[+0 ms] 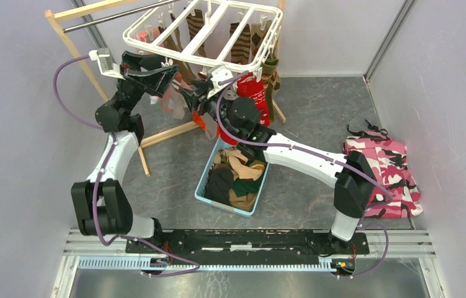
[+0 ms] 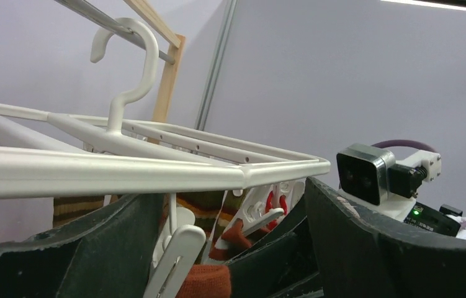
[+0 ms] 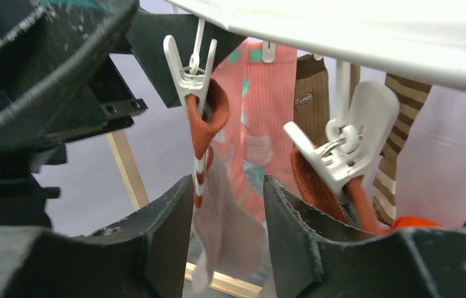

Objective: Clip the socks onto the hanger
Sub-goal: Clamp the sock onto the hanger, then reset both arms

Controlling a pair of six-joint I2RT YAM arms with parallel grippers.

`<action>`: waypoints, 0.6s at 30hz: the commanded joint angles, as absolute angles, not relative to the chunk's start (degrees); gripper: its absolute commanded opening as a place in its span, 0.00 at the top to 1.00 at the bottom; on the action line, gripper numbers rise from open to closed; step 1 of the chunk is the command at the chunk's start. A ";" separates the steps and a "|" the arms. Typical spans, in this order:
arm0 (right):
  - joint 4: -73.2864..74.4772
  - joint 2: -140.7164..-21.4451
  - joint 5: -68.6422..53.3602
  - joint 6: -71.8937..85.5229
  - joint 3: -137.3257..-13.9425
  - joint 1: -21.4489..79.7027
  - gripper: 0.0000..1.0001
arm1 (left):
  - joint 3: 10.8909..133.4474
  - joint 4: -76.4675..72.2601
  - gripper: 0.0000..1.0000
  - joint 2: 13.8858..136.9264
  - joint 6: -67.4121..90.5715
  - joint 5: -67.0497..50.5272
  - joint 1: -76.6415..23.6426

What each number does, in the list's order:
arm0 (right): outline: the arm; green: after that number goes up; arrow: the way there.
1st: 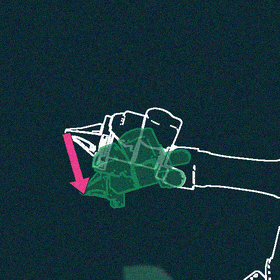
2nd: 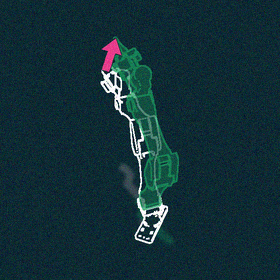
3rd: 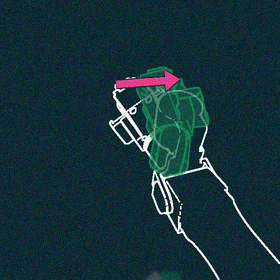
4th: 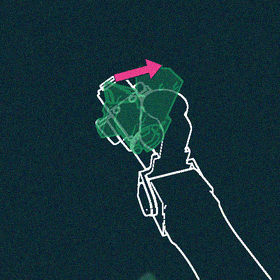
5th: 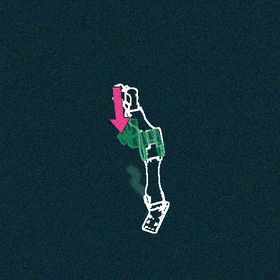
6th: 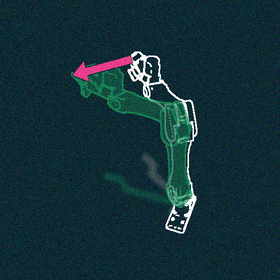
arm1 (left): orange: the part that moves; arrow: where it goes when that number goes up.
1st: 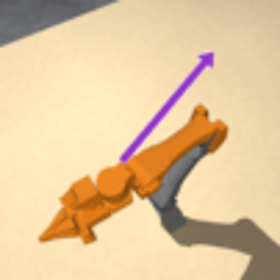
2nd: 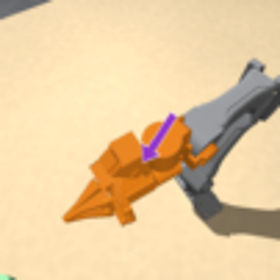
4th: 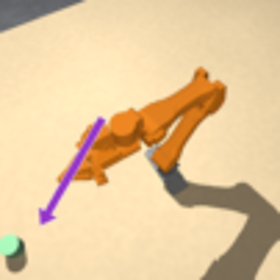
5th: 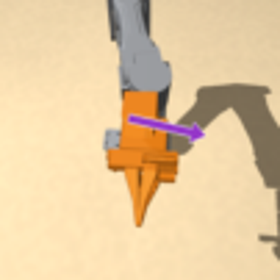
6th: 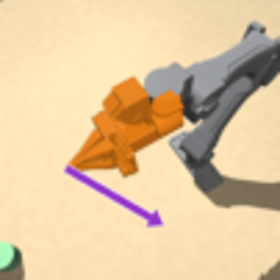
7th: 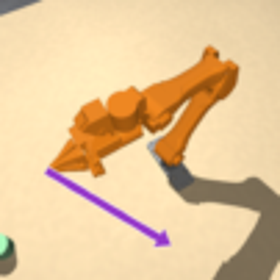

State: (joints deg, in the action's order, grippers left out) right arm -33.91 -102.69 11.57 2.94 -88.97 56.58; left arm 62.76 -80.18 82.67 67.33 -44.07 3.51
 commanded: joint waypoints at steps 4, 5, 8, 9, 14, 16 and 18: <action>-37.36 -93.80 9.53 3.52 -80.45 56.82 0.33 | 57.35 -57.32 0.09 70.92 50.10 -37.40 4.30; -37.27 -92.70 9.21 3.71 -78.65 56.79 0.30 | 56.55 -53.94 0.08 69.26 48.10 -36.44 4.28; -37.37 -88.50 6.56 3.41 -72.75 56.89 0.25 | 54.76 -44.10 0.07 63.60 42.10 -33.18 4.34; -37.07 -86.98 5.80 3.07 -71.20 56.88 0.23 | 54.27 -41.03 0.05 61.73 40.17 -31.99 4.37; -33.58 -79.45 1.93 0.95 -62.63 56.93 0.14 | 52.73 -26.27 0.00 52.59 32.78 -28.04 4.36; -32.94 -75.26 1.15 0.46 -57.70 56.81 0.13 | 51.97 -21.72 0.00 49.03 31.30 -27.89 4.39; -30.83 -70.84 1.26 -1.96 -53.09 56.80 0.11 | 50.92 -18.19 0.00 45.48 30.51 -28.46 4.35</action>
